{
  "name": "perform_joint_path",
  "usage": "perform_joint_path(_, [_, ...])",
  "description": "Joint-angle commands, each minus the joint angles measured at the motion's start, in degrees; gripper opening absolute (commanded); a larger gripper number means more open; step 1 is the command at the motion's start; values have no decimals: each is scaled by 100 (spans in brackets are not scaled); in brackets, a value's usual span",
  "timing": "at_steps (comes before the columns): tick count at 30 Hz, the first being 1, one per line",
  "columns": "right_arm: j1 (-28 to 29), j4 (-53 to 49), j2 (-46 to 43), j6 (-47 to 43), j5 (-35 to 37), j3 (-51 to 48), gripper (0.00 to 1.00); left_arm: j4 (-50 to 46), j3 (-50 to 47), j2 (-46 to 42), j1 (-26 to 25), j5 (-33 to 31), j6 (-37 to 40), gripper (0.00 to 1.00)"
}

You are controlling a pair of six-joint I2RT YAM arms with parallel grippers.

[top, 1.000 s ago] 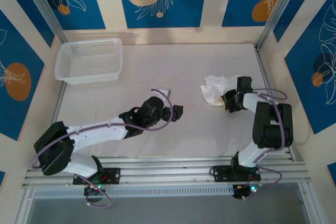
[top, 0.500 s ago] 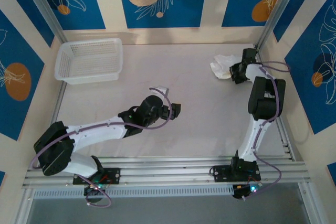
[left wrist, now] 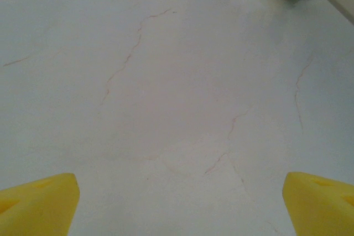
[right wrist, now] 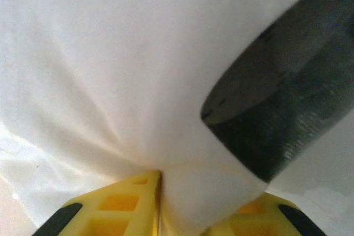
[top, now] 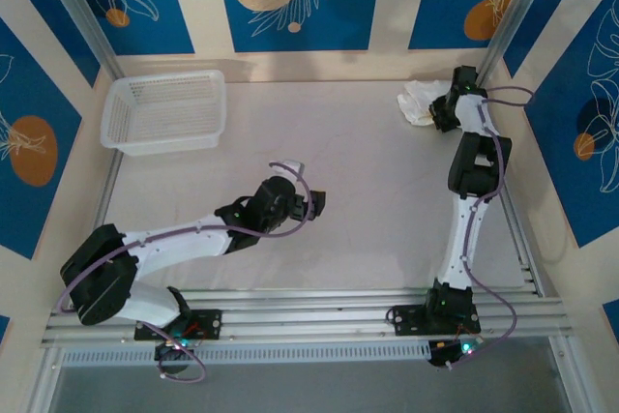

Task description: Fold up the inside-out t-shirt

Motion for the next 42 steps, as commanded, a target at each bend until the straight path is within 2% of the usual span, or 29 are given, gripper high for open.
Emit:
perform_joint_path(1, [7, -738, 301, -428, 166, 799, 30, -29, -70, -247, 88, -185, -42, 96])
perform_joint_path(4, [-55, -1249, 312, -795, 92, 1413, 50, -130, -136, -490, 90, -371, 106, 99])
perform_joint_path(6, [-43, -1509, 99, -1237, 43, 1519, 56, -168, -228, -689, 95, -582, 312, 99])
perform_joint_path(8, [15, -1450, -369, -1883, -152, 1131, 58, -201, -337, -891, 97, -891, 496, 99])
perform_joint_path(12, [282, -166, -2259, -3076, -496, -1486, 66, -353, -553, -1320, 145, -1665, 933, 99])
perform_joint_path(17, [545, 1442, -4697, -3454, -708, -4856, 78, -115, -1377, -2166, 270, -3169, 1419, 99])
perform_joint_path(19, [665, 2158, -5585, -3685, -637, -6082, 88, -136, -1781, -2625, 474, -3419, 1611, 99])
perform_joint_path(22, [753, 2993, -6552, -3955, -317, -7406, 90, -120, -2296, -3334, 817, -3520, 1950, 99])
perform_joint_path(24, [766, 3955, -7087, -4156, -150, -8339, 91, 169, -2692, -3787, 1179, -3454, 2233, 99])
perform_joint_path(26, [831, 5664, -7460, -4732, -178, -9521, 91, 230, -2925, -4233, 1717, -3077, 2280, 99])
perform_joint_path(27, [937, 6833, -7511, -5184, -278, -10201, 92, 470, -3074, -4407, 2021, -2816, 2353, 99])
perform_joint_path(28, [1068, 7701, -7466, -5501, -319, -10685, 100, 734, -3206, -4493, 2310, -2534, 2472, 99])
perform_joint_path(32, [1166, 7600, -6855, -5553, -406, -10564, 99, 1245, -3250, -3974, 3193, -1879, 2549, 98])
perform_joint_path(33, [1183, 7342, -6734, -5620, -316, -10352, 99, 1470, -3234, -3627, 3390, -1687, 2468, 98])
perform_joint_path(35, [1102, 7830, -6405, -5331, -416, -10309, 99, 2023, -3165, -2849, 3583, -1418, 2554, 97])
perform_joint_path(36, [1043, 8183, -6121, -5339, -665, -10359, 99, 2283, -3099, -2413, 3652, -1362, 2556, 97])
perform_joint_path(38, [1064, 9265, -5486, -5277, -619, -10558, 99, 2902, -3044, -1650, 3811, -1210, 2487, 98])
perform_joint_path(40, [1063, 8757, -5718, -5278, -476, -10529, 99, 3885, -3044, -780, 4043, -837, 2479, 99])
perform_joint_path(41, [1052, 9151, -5578, -5215, -465, -10593, 99, 3430, -2753, -641, 4051, -697, 2689, 98])
perform_joint_path(42, [1060, 9012, -5671, -5229, -421, -10589, 99, 3390, -2526, -410, 4150, -436, 2859, 97])
